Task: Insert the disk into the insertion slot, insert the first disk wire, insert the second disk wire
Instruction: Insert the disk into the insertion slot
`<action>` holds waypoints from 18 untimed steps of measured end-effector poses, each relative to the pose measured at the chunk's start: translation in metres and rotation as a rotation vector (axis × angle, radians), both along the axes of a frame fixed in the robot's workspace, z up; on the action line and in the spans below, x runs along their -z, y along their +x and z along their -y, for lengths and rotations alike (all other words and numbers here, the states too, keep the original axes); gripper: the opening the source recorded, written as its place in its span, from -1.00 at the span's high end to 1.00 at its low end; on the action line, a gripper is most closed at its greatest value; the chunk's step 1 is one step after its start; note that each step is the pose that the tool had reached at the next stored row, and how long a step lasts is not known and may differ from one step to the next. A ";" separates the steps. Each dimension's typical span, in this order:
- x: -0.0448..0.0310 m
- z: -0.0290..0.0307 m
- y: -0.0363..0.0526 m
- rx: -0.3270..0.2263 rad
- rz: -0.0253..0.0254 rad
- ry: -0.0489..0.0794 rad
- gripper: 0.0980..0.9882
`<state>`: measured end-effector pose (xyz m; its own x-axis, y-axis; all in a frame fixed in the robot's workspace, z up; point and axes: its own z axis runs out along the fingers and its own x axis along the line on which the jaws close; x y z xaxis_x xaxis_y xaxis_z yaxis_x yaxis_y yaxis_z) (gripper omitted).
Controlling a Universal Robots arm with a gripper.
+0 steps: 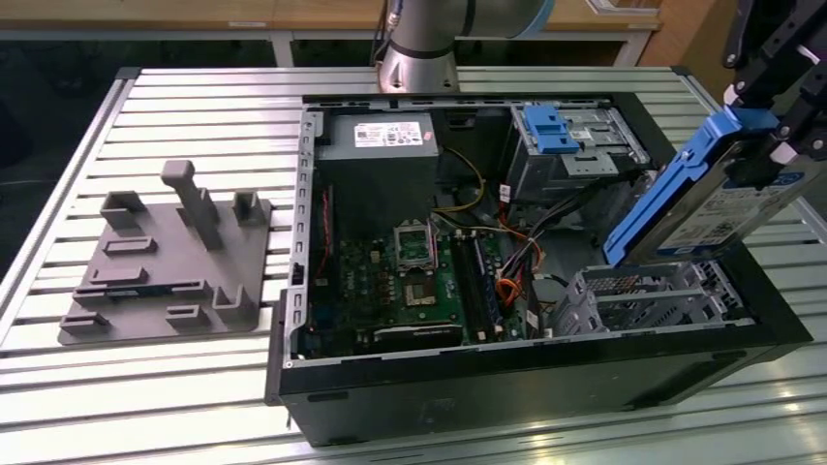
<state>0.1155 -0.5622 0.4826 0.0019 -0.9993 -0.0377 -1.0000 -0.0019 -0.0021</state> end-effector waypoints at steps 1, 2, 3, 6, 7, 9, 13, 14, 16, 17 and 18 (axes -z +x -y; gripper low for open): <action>0.0004 0.0000 0.0000 -0.001 -0.0001 0.000 0.40; 0.0008 0.0000 0.0000 -0.002 -0.0002 0.000 0.40; 0.0013 0.0000 0.0000 -0.003 -0.0002 0.000 0.40; 0.0025 0.0000 0.0000 -0.005 -0.0004 0.000 0.40; 0.0030 0.0000 0.0000 -0.006 -0.0004 0.000 0.40; 0.0038 0.0000 0.0000 -0.007 -0.0005 0.000 0.40; 0.0059 0.0000 0.0000 -0.011 -0.0007 0.000 0.40; 0.0064 0.0000 0.0001 -0.012 -0.0007 0.000 0.40; 0.0075 0.0000 0.0001 -0.014 -0.0007 0.000 0.40; 0.0080 0.0000 0.0001 -0.015 -0.0007 0.000 0.40; 0.0085 0.0000 0.0001 -0.016 -0.0007 0.000 0.40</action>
